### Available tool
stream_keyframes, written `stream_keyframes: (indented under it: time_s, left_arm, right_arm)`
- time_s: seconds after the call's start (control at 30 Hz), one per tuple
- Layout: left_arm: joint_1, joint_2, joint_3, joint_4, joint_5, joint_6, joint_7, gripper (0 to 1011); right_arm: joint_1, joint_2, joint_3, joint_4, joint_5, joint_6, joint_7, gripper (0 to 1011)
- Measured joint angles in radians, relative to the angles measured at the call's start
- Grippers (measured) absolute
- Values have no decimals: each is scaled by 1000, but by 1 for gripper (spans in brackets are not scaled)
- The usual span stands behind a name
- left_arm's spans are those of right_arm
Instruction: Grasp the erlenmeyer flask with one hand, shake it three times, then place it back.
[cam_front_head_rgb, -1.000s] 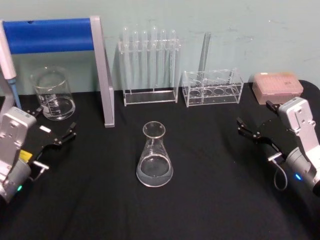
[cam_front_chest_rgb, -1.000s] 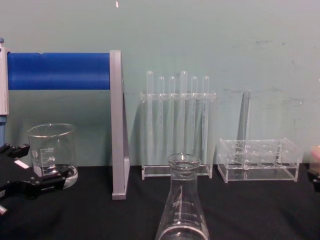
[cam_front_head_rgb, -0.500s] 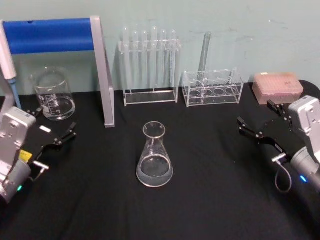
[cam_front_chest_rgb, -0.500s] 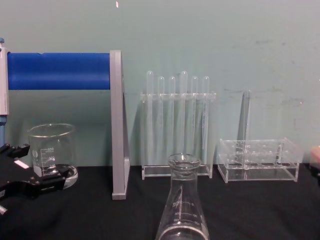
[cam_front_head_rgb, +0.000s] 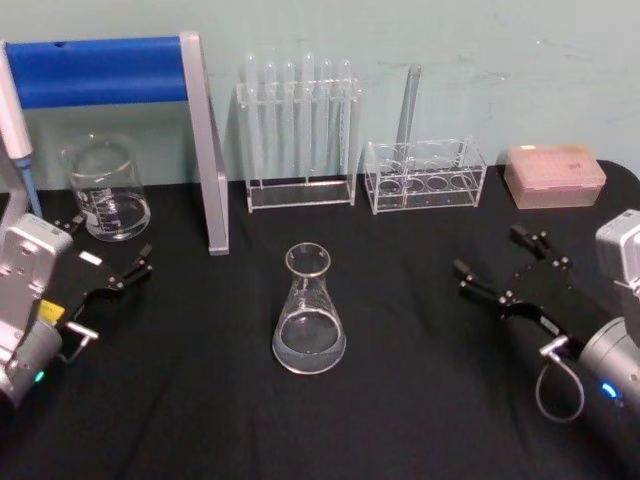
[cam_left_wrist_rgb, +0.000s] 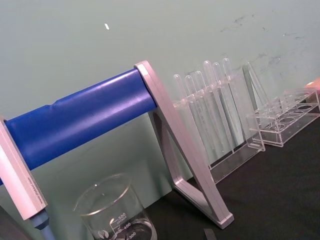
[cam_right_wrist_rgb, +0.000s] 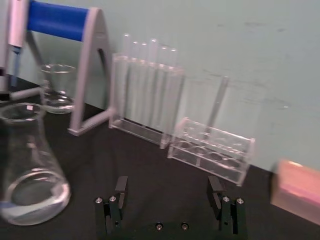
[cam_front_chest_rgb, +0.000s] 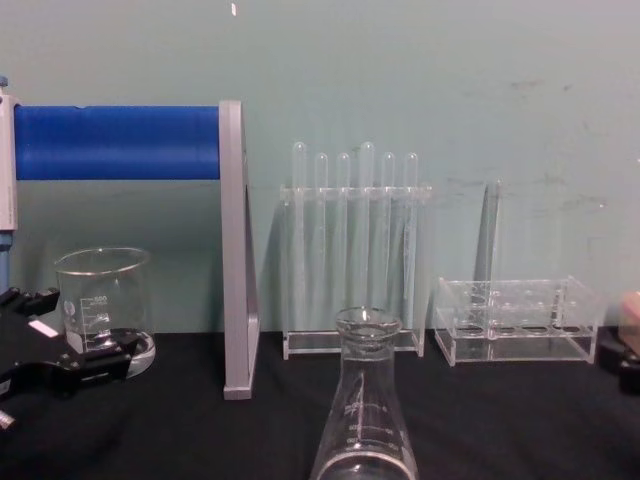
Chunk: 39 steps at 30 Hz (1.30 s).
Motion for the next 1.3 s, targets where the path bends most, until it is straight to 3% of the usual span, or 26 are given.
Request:
stream_keyframes:
  time_s: [0.23,0.57,1.3]
  left_arm:
    - [0,0,0,0,0,0,0,1001]
    - [0,0,0,0,0,0,0,1001]
    - [0,0,0,0,0,0,0,1001]
  right_arm:
    - [-23,-18,-9,-36,18,14,58,1000]
    - [-8,-59,-44,-37,1,31,123,1000]
    - [96,-187,-118,69,-76,43,235,1000]
